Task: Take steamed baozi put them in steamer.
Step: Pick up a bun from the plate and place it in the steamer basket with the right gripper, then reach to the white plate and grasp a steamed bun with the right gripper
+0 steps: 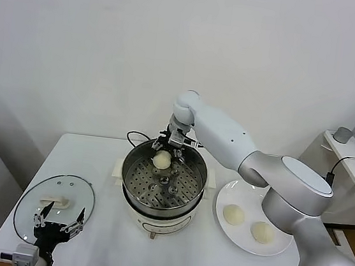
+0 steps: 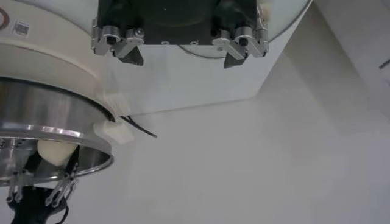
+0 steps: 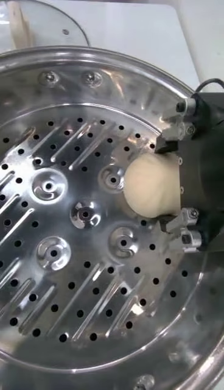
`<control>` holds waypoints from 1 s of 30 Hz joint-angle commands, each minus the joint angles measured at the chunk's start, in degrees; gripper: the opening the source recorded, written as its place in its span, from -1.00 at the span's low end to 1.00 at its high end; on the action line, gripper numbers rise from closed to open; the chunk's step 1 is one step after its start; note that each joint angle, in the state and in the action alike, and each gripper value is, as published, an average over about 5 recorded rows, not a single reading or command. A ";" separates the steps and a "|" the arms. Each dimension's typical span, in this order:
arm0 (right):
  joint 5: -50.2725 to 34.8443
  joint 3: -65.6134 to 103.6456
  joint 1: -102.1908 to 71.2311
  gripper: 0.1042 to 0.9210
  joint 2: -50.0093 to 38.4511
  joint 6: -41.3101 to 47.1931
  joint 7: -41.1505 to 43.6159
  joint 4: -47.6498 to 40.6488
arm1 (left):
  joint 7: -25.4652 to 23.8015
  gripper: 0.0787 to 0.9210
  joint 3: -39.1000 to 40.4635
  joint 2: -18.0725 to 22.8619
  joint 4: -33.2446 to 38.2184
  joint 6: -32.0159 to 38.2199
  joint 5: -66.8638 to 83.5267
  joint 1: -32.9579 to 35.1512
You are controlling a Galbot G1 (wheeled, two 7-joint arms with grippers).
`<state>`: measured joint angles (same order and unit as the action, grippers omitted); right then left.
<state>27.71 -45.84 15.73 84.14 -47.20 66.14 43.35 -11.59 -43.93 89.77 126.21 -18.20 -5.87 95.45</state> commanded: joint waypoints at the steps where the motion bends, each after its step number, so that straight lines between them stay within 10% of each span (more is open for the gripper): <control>1: -8.01 -0.79 3.02 0.72 -2.52 7.32 5.96 3.73 | -0.06 0.77 -0.07 0.01 0.19 -0.08 0.04 0.04; 11: -35.89 -5.20 14.33 0.76 -18.83 52.62 7.69 18.19 | -0.38 0.77 -0.39 0.05 0.37 -0.82 0.09 -0.27; 17: -38.97 -5.84 17.97 0.76 -30.77 71.09 7.49 25.96 | -0.74 0.77 -0.53 -0.20 -0.07 -1.37 0.22 -0.79; 30: -36.11 -11.57 14.95 0.76 -53.85 76.98 9.00 43.57 | -1.24 0.77 -0.63 -1.13 0.01 -2.56 0.99 -1.09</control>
<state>-6.04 -54.76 31.75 46.22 8.29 74.25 74.66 -12.75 -44.52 88.93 126.14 -20.34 -5.17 94.36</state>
